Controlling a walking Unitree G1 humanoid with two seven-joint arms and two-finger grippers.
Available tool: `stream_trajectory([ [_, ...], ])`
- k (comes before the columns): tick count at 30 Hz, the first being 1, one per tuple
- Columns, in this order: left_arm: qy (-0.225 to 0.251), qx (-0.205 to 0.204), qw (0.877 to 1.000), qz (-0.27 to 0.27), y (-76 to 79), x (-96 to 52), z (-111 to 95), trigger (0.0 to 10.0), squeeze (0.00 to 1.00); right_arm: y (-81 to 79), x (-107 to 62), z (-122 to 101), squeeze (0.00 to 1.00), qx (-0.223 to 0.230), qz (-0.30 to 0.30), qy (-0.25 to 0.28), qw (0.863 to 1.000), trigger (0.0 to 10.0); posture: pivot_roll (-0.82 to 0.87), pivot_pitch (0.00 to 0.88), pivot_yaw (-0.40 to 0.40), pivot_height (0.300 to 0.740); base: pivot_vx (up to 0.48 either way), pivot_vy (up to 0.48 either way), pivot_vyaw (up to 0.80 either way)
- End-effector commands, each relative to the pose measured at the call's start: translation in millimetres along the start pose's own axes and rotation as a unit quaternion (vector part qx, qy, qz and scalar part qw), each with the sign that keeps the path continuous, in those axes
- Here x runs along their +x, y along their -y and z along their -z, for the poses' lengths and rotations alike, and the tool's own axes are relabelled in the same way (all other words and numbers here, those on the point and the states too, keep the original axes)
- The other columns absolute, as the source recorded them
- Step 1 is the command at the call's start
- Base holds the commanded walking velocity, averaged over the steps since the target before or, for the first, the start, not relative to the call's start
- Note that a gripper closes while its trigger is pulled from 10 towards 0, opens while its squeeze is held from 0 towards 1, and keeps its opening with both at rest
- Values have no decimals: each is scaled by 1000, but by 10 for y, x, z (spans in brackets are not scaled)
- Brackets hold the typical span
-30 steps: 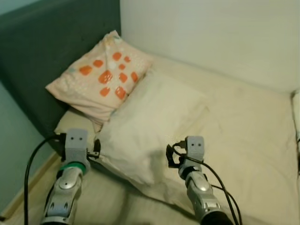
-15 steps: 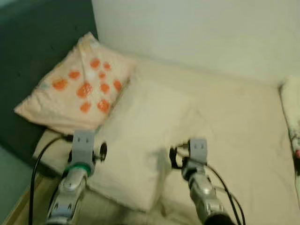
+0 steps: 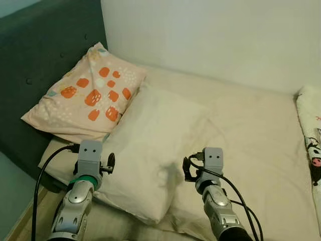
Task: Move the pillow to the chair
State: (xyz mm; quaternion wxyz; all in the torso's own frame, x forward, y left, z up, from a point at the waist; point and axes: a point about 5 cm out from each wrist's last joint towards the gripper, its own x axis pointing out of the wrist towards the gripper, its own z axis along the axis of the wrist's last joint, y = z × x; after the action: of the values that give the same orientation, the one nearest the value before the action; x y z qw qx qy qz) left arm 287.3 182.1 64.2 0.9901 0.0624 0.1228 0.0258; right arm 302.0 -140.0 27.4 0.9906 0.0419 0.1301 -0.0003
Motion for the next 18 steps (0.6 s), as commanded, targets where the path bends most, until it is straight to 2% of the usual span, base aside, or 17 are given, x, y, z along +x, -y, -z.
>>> stream_trajectory([
  [1,-18,0,1000,-1,-4,-7,70,10000,0,25,-20,61,0,6,7,-14,1000,10000,144,26,43,740,0,0,0],
  [4,-8,6,1000,-22,-67,-1,50,10000,0,34,-14,44,0,9,7,-10,1000,10000,145,31,41,740,0,0,0],
  [5,3,7,999,-42,-131,9,15,10000,0,37,-10,40,0,8,6,-11,1000,10000,146,32,38,736,0,0,0],
  [9,9,8,999,-51,-159,14,-2,10000,0,38,-9,40,0,8,5,-12,1000,10000,146,32,38,724,0,0,0],
  [11,25,10,996,-90,-302,34,-67,10000,0,42,-2,33,0,12,4,-11,1000,10000,148,31,34,709,0,0,0],
  [13,25,14,995,-100,-344,39,-72,10000,0,44,1,30,0,12,5,-11,1000,10000,148,31,34,699,0,0,0],
  [18,24,14,994,-101,-362,34,-64,10000,0,43,0,33,0,12,4,-12,1000,10000,150,32,32,674,0,0,0],
])
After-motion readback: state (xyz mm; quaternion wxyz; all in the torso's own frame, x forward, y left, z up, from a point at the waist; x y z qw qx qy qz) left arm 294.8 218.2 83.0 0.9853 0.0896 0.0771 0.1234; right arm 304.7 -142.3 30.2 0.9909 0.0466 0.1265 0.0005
